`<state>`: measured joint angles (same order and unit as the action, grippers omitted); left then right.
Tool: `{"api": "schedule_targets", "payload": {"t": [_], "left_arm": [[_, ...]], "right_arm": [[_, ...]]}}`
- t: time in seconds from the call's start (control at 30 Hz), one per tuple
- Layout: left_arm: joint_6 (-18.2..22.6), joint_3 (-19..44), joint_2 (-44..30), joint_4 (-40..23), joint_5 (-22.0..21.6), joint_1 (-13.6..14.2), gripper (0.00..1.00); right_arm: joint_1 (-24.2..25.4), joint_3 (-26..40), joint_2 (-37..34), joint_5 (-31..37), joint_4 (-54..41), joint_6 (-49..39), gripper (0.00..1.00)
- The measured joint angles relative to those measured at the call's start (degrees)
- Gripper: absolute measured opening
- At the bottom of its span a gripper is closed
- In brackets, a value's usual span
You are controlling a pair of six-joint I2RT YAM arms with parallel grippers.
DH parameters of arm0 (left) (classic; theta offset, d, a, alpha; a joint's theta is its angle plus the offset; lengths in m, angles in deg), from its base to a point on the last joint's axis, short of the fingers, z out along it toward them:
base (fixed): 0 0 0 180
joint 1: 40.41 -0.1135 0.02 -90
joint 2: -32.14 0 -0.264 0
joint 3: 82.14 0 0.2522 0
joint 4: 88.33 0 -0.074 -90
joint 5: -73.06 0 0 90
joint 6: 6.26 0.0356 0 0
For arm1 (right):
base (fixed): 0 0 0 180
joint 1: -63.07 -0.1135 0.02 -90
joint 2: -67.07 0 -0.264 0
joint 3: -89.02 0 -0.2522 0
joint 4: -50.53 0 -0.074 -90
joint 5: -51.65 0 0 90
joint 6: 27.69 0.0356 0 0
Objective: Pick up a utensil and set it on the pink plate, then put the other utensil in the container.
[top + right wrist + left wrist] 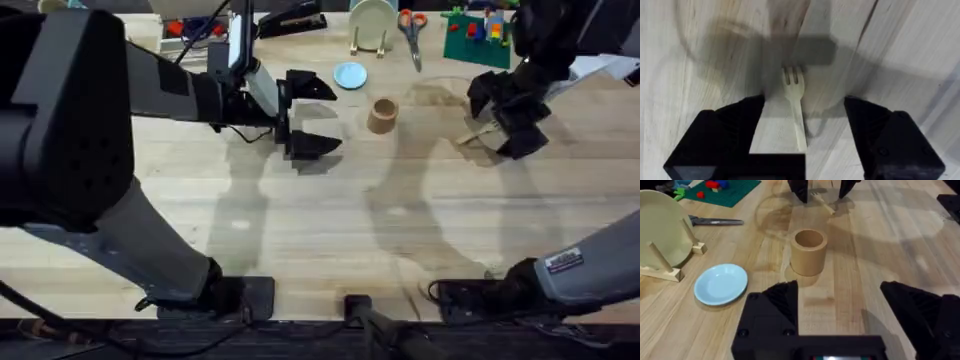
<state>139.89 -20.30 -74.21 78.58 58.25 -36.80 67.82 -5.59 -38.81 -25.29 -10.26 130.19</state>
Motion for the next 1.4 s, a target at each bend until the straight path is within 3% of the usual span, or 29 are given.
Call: {"api": "schedule_targets", "payload": {"t": [1.4], "left_arm": [[-0.01, 0.00, 0.00, 0.00, 0.00, 0.00, 0.994]], "right_arm": [[-1.15, 0.27, -0.25, -1.04, 0.74, -5.39, 0.995]]}}
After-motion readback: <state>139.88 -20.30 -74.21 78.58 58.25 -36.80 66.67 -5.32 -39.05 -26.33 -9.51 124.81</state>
